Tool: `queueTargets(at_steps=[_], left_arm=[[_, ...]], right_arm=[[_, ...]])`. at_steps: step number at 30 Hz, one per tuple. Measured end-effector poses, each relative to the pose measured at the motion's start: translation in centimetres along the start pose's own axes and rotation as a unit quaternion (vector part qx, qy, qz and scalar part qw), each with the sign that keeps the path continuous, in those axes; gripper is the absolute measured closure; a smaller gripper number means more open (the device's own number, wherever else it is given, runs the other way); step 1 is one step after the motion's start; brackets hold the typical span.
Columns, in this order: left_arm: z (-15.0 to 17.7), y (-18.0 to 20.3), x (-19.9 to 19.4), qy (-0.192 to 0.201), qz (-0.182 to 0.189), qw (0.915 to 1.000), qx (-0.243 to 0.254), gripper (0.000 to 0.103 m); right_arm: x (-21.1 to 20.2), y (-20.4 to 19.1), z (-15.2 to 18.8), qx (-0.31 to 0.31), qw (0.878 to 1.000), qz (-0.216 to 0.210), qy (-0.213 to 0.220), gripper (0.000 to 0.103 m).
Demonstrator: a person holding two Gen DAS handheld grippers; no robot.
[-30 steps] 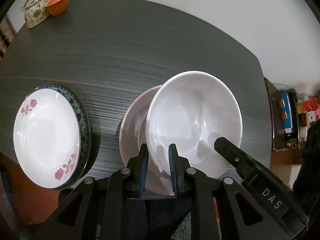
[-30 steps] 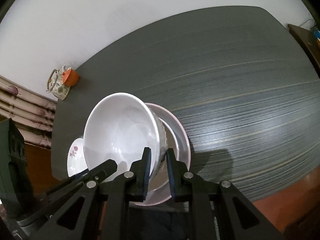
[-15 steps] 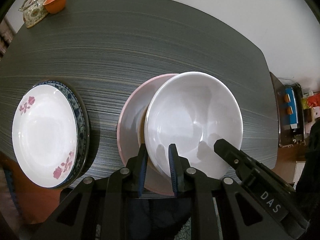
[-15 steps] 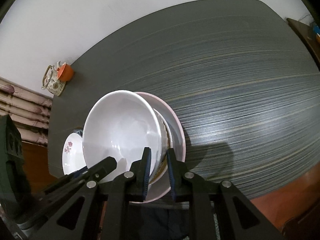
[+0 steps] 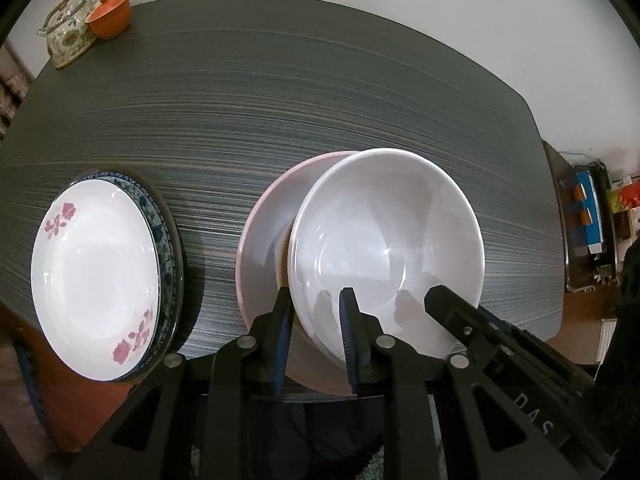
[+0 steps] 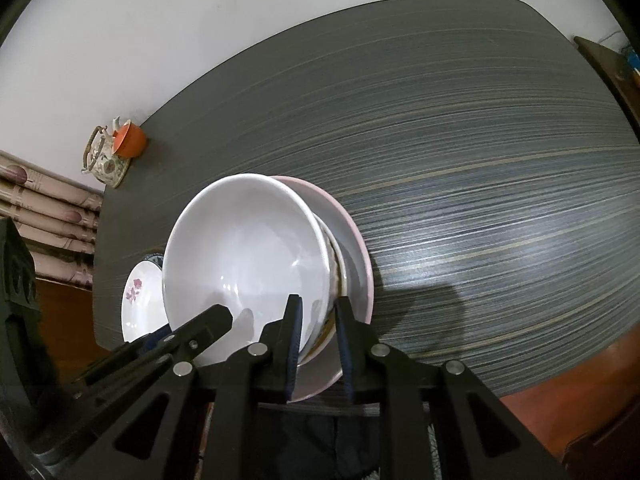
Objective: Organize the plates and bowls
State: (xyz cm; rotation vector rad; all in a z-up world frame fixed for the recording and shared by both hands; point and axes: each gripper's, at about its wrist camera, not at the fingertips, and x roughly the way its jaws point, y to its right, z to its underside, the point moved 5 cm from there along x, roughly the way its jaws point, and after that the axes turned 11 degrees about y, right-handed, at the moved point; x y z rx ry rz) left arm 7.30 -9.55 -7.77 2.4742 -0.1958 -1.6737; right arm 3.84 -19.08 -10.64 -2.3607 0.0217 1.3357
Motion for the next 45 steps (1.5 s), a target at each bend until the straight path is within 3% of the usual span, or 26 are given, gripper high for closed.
queueTargets(at_steps=[11, 30, 45], left_arm=[[-0.2, -0.1, 0.0, 0.001, -0.003, 1.0, -0.001, 0.077], [-0.7, -1.6, -2.1, 0.023, 0.015, 0.9996, -0.003, 0.074], [-1.8, -7.0, -4.3, 0.032, 0.029, 0.9962, -0.076, 0.07]], right_arm=[[0.1, -0.1, -0.1, 0.001, 1.0, -0.002, -0.005, 0.082], [-2.0, 0.4, -0.5, 0.0, 1.0, -0.017, 0.01, 0.082], [-4.3, 2.9, -1.1, 0.021, 1.0, -0.007, 0.021, 0.082]])
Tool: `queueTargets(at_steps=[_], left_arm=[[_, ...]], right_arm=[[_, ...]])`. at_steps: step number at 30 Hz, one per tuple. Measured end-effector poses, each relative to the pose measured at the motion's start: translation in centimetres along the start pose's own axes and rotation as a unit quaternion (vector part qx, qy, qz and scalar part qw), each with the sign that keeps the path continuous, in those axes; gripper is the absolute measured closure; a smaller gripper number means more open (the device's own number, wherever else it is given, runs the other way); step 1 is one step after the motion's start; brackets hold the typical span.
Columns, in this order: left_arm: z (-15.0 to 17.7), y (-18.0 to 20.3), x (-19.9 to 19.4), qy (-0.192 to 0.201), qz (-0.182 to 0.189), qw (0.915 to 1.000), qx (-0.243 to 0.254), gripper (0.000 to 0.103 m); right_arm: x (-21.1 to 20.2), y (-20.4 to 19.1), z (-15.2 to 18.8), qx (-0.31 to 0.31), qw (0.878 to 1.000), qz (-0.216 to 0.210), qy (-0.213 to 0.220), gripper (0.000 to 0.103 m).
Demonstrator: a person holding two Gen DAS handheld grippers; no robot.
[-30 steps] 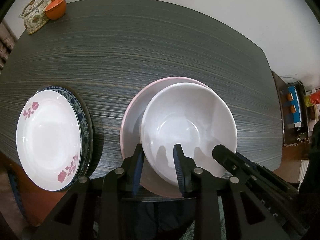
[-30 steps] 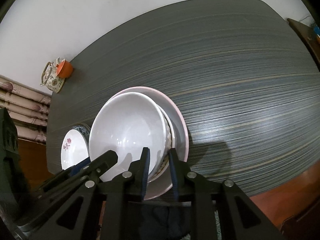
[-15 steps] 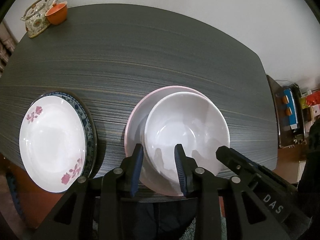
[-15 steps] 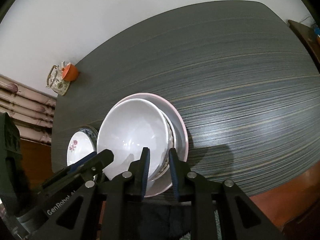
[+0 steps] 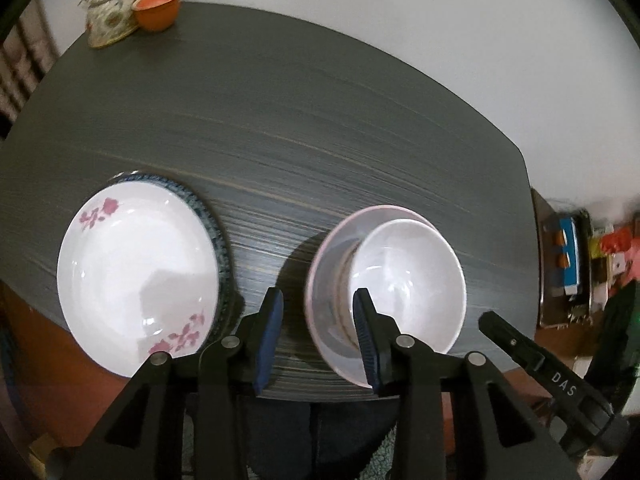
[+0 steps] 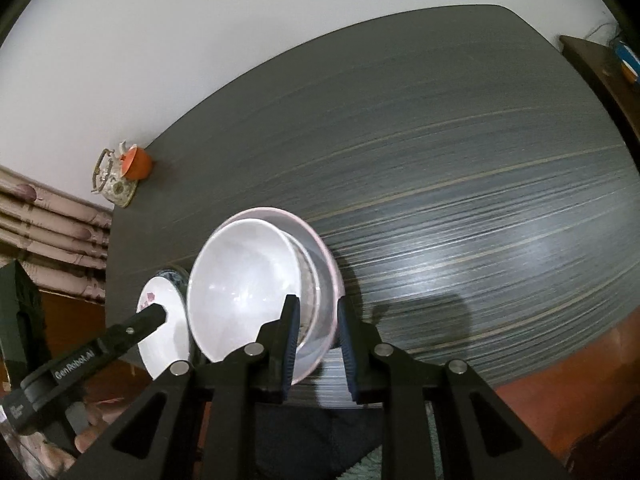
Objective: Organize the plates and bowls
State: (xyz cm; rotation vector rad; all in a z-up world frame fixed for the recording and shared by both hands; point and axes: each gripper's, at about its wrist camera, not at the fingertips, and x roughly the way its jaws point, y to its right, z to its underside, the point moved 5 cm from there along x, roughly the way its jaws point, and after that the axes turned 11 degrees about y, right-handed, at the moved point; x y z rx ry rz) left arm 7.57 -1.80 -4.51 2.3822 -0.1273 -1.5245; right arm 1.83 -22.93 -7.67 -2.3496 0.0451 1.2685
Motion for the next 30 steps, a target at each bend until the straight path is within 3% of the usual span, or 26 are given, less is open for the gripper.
queueTargets(at_steps=[12, 30], left_arm=[[1.2, -1.7, 1.7, -0.033, 0.001, 0.9989, -0.034, 0.07], [1.5, -1.2, 4.4, -0.053, -0.01, 0.998, -0.032, 0.071]], right_arm=[[1.8, 0.9, 0.7, 0.001, 1.0, 0.02, -0.021, 0.082], [4.2, -0.3, 1.7, -0.015, 0.999, 0.039, -0.035, 0.082]])
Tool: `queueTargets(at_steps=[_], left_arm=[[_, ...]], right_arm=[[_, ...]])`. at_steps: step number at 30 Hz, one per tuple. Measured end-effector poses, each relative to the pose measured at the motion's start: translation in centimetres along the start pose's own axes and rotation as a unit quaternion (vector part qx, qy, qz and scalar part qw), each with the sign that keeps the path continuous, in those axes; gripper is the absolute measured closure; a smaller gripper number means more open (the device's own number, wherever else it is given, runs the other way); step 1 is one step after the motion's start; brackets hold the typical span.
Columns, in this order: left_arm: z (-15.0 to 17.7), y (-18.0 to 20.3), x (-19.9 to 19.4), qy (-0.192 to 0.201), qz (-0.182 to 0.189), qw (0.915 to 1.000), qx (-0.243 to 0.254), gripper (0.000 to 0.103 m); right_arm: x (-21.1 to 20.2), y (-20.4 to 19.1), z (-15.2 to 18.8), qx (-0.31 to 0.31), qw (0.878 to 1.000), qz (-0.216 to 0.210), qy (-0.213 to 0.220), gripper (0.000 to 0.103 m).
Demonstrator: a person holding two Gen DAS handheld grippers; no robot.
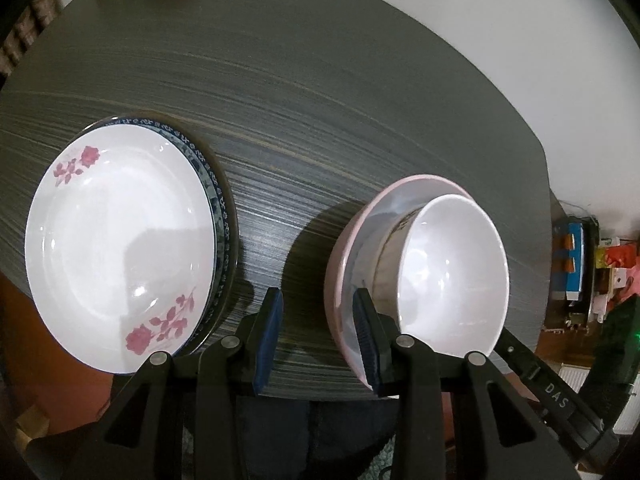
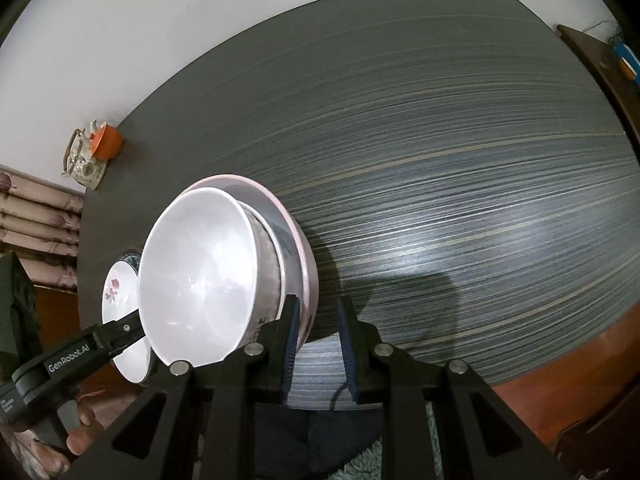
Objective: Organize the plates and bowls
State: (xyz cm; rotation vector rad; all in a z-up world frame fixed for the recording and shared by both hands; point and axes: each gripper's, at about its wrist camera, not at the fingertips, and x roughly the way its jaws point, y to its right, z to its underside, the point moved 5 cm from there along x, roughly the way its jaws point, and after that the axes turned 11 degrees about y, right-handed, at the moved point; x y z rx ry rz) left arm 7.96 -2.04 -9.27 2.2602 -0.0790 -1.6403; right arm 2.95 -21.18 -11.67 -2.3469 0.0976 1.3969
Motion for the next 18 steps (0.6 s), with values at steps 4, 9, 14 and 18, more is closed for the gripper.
queueTargets(at_steps=[4, 9, 14, 18], left_arm=[[0.1, 0.2, 0.6, -0.004, -0.002, 1.0, 0.0, 0.072], [0.2, 0.4, 1.2, -0.007, -0.003, 1.0, 0.004, 0.075], [0.3, 0.5, 1.9, -0.012, -0.003, 0.9999, 0.004, 0.081], [0.3, 0.7, 2.3, -0.013, 0.001, 0.9999, 0.006, 0.084]], right_arm=[[0.6, -0.3, 0.0, -0.007, 1.0, 0.005, -0.001, 0.082], [1.4, -0.4, 0.0, -0.008, 1.0, 0.009, -0.004, 0.082], [2.0, -0.1, 0.0, -0.002, 1.0, 0.006, -0.01, 0.082], [2.4, -0.1, 0.0, -0.001, 1.0, 0.007, -0.012, 0.082]])
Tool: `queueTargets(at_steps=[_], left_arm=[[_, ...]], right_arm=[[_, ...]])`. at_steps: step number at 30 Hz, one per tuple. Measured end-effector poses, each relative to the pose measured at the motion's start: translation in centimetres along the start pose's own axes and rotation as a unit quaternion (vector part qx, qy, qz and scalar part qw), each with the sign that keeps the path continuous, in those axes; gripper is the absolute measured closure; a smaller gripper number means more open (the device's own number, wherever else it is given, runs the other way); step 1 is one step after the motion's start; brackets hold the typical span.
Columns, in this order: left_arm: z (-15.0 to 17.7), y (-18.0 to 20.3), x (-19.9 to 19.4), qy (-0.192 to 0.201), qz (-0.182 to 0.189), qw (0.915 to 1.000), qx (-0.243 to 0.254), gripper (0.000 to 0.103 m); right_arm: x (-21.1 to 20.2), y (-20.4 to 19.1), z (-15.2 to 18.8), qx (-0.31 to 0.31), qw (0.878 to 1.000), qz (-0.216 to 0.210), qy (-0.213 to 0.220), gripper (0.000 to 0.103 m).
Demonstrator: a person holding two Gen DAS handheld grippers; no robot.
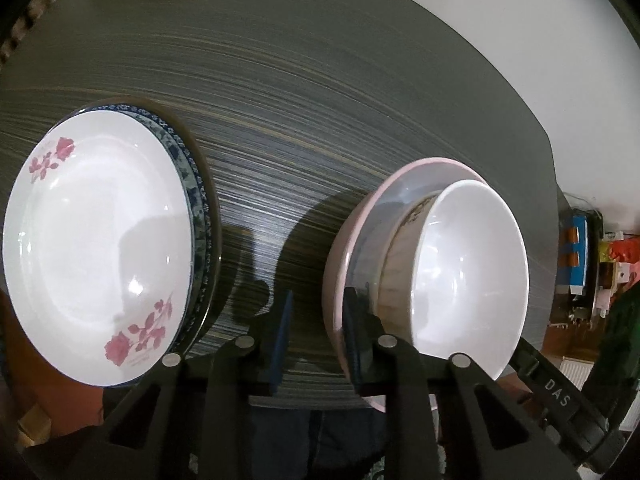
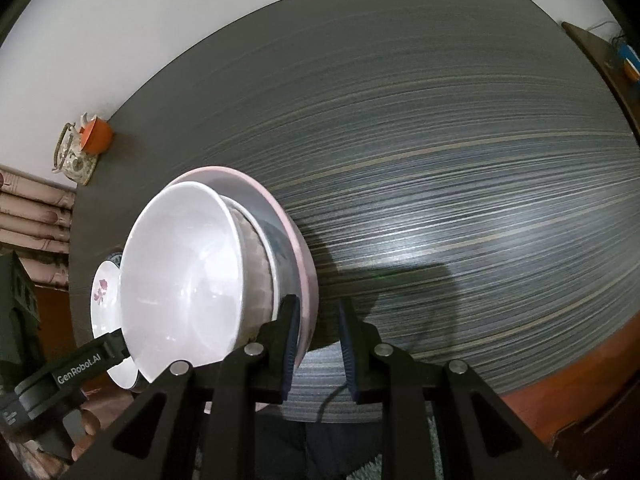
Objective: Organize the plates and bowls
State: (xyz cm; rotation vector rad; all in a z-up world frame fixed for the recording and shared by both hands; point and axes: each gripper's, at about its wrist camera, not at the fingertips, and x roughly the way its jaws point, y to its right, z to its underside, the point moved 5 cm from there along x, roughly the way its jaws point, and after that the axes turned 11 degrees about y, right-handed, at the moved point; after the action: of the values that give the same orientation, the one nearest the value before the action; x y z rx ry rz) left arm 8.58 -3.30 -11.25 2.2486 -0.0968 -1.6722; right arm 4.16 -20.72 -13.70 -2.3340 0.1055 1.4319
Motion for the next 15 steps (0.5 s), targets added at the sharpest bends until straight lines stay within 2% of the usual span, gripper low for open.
queueTargets(at_steps=[8, 10, 15], left_arm=[[0.2, 0.2, -0.1, 0.004, -0.005, 1.0, 0.007, 0.085], [0.2, 0.2, -0.2, 0.006, -0.007, 0.9999, 0.011, 0.085], [0.5, 1.1, -0.3, 0.013, -0.002, 0.9996, 0.026, 0.097]], right_arm=[[0.1, 0.0, -0.1, 0.004, 1.0, -0.003, -0.001, 0.082], [0.1, 0.1, -0.1, 0.006, 1.0, -0.003, 0.001, 0.085], [-0.3, 0.7, -0.1, 0.009, 1.0, -0.007, 0.005, 0.085]])
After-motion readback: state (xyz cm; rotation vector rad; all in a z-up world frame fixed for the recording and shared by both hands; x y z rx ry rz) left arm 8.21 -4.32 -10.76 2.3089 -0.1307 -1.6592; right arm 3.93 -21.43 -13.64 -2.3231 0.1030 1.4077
